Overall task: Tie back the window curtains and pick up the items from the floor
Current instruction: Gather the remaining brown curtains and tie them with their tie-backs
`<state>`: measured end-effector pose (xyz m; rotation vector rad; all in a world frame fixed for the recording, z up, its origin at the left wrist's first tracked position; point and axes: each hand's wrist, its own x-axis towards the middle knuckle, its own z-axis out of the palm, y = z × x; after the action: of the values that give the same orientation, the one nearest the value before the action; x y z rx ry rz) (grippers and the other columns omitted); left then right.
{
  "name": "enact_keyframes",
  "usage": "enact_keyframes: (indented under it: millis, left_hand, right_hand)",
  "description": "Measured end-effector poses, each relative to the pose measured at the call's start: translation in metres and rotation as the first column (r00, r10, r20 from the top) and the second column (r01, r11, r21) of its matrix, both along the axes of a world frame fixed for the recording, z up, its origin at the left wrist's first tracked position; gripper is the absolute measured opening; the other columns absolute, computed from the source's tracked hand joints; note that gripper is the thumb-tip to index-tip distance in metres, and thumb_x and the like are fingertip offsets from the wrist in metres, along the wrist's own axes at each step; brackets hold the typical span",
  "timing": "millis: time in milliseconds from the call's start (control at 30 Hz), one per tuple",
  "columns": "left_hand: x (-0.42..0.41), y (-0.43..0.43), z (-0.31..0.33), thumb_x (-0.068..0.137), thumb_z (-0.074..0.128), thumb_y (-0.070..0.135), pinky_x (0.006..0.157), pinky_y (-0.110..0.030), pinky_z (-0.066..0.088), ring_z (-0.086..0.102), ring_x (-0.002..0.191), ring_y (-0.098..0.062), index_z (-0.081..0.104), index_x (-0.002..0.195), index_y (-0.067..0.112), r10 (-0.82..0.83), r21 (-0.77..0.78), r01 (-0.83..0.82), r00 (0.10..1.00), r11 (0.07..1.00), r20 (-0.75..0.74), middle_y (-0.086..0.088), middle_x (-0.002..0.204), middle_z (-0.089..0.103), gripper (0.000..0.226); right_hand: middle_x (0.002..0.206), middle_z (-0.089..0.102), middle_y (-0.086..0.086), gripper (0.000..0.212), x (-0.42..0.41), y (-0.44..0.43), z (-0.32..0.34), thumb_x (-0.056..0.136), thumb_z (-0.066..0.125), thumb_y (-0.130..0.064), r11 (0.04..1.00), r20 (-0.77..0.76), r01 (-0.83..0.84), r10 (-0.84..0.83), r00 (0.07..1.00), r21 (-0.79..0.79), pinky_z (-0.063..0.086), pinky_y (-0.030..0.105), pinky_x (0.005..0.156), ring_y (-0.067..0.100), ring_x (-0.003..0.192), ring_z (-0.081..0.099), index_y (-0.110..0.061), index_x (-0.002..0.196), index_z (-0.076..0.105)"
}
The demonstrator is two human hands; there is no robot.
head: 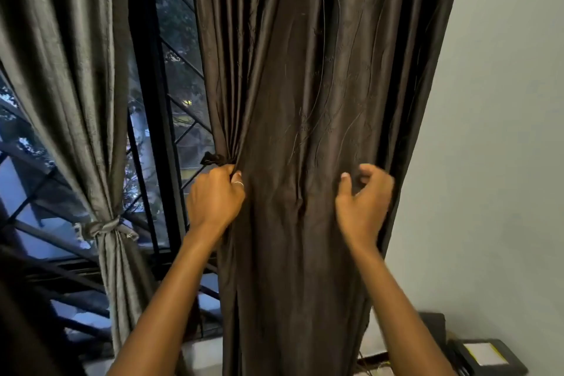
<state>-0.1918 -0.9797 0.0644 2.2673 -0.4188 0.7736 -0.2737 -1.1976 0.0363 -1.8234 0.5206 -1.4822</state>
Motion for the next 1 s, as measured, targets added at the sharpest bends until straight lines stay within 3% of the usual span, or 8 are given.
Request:
enact_keyframes:
  millis: [100, 167, 267, 367, 600, 700, 867, 1000]
  left_hand:
    - [0.002, 0.004, -0.001, 0.099, 0.054, 0.024, 0.05, -0.033, 0.038, 0.053, 0.055, -0.023, 0.055, 0.065, 0.017, -0.045, -0.016, 0.045, 0.999, 0.999, 0.023, 0.001, 0.056, 0.052, 0.035]
    - [0.002, 0.004, -0.002, 0.099, 0.054, 0.024, 0.048, -0.035, 0.042, 0.053, 0.052, -0.019, 0.06, 0.068, 0.014, -0.075, -0.025, 0.075, 0.997, 0.997, 0.025, 0.0, 0.055, 0.053, 0.034]
    - [0.007, 0.008, -0.001, 0.1, 0.055, 0.025, 0.048, -0.037, 0.044, 0.052, 0.05, -0.02, 0.064, 0.073, 0.011, -0.06, -0.018, 0.06, 0.998, 0.998, 0.015, -0.001, 0.053, 0.052, 0.032]
    - [0.014, 0.013, 0.001, 0.099, 0.055, 0.033, 0.049, -0.032, 0.038, 0.056, 0.055, -0.027, 0.063, 0.067, 0.016, -0.034, -0.011, 0.034, 0.999, 0.999, -0.026, 0.0, 0.053, 0.052, 0.037]
    - [0.015, 0.009, -0.005, 0.099, 0.055, 0.034, 0.05, -0.031, 0.037, 0.055, 0.055, -0.026, 0.052, 0.057, 0.023, -0.042, -0.064, 0.041, 0.999, 0.997, -0.026, 0.001, 0.052, 0.051, 0.044]
    - [0.021, 0.014, -0.004, 0.099, 0.056, 0.037, 0.053, -0.035, 0.048, 0.059, 0.058, -0.027, 0.065, 0.068, 0.021, -0.059, -0.111, 0.051, 0.996, 0.993, -0.07, -0.002, 0.054, 0.057, 0.036]
    - [0.023, 0.011, -0.008, 0.099, 0.057, 0.035, 0.06, -0.037, 0.051, 0.062, 0.064, -0.024, 0.073, 0.079, 0.017, -0.083, -0.178, 0.073, 0.995, 0.981, -0.046, -0.005, 0.062, 0.064, 0.032]
    - [0.017, 0.004, -0.016, 0.099, 0.056, 0.034, 0.049, -0.032, 0.041, 0.056, 0.052, -0.022, 0.068, 0.071, 0.018, -0.079, -0.176, 0.078, 0.997, 0.981, 0.002, -0.004, 0.052, 0.056, 0.034]
  right_hand:
    - [0.133, 0.05, 0.003, 0.061, -0.001, -0.043, 0.017, 0.085, 0.077, -0.042, 0.993, -0.121, -0.047, 0.06, 0.991, 0.104, 0.051, 0.032, 0.095, 0.016, 0.114, 0.054, -0.018, 0.133, 0.048]
    - [0.127, 0.054, -0.001, 0.065, 0.001, -0.062, 0.023, 0.082, 0.08, -0.044, 0.972, -0.215, -0.166, 0.201, 0.956, 0.167, 0.05, 0.03, 0.093, 0.012, 0.108, 0.056, -0.019, 0.134, 0.049]
    - [0.08, 0.059, 0.0, 0.025, 0.0, -0.083, 0.026, 0.089, 0.075, -0.033, 0.956, -0.398, -0.272, 0.292, 0.87, 0.107, 0.046, 0.028, 0.073, 0.012, 0.071, 0.055, -0.012, 0.086, 0.061]
    - [0.061, 0.05, 0.003, 0.041, -0.004, -0.098, 0.024, 0.093, 0.07, -0.029, 0.978, -0.416, -0.21, 0.187, 0.89, -0.01, 0.037, 0.028, 0.06, 0.015, 0.057, 0.047, -0.011, 0.065, 0.046]
    - [0.076, 0.058, -0.007, 0.018, -0.004, -0.089, 0.006, 0.102, 0.057, -0.03, 0.983, -0.426, -0.184, 0.176, 0.888, 0.022, 0.041, 0.026, 0.072, 0.006, 0.071, 0.055, -0.015, 0.092, 0.055]
    - [0.073, 0.057, -0.009, 0.015, -0.004, -0.087, 0.0, 0.102, 0.057, -0.028, 0.982, -0.4, -0.189, 0.171, 0.9, -0.007, 0.043, 0.026, 0.074, 0.004, 0.07, 0.056, -0.015, 0.095, 0.054]
    - [0.073, 0.058, -0.008, 0.017, -0.008, -0.073, -0.012, 0.102, 0.058, -0.028, 0.986, -0.346, -0.154, 0.123, 0.93, -0.064, 0.043, 0.022, 0.067, 0.005, 0.067, 0.056, -0.011, 0.102, 0.057]
    - [0.073, 0.059, -0.009, 0.014, -0.013, -0.056, -0.019, 0.1, 0.06, -0.027, 0.98, -0.305, -0.155, 0.11, 0.946, -0.128, 0.04, 0.005, 0.058, 0.0, 0.066, 0.058, -0.015, 0.095, 0.056]
